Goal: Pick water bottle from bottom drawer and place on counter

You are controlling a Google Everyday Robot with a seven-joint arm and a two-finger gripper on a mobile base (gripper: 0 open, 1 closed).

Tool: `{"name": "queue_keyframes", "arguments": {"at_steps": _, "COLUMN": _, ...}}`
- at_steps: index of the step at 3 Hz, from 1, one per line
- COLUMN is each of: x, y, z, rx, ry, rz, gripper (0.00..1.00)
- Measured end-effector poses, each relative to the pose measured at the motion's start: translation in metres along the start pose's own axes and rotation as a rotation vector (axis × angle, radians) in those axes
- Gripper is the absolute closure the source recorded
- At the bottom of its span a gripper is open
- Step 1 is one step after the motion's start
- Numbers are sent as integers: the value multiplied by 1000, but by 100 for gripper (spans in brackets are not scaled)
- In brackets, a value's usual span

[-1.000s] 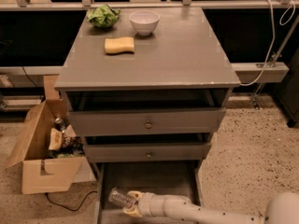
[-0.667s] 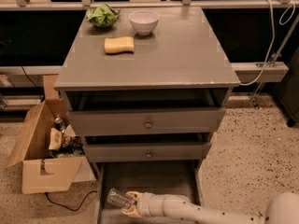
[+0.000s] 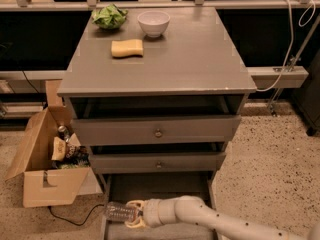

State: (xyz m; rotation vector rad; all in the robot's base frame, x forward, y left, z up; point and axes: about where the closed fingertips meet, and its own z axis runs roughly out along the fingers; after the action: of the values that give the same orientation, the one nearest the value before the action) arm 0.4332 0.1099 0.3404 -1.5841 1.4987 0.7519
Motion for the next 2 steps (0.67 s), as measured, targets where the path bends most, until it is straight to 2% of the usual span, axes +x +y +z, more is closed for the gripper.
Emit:
{"name": "queue_keyframes", "arguments": {"at_steps": 1, "x": -61, "y": -16, "z": -51, "rx": -7, "ry": 23, "rz": -151, "gripper": 100}}
{"name": "queue_keyframes", "arguments": {"at_steps": 2, "x": -114, "y": -37, "z": -101, "rx": 34, "ry": 36, "rz": -257, "gripper": 100}}
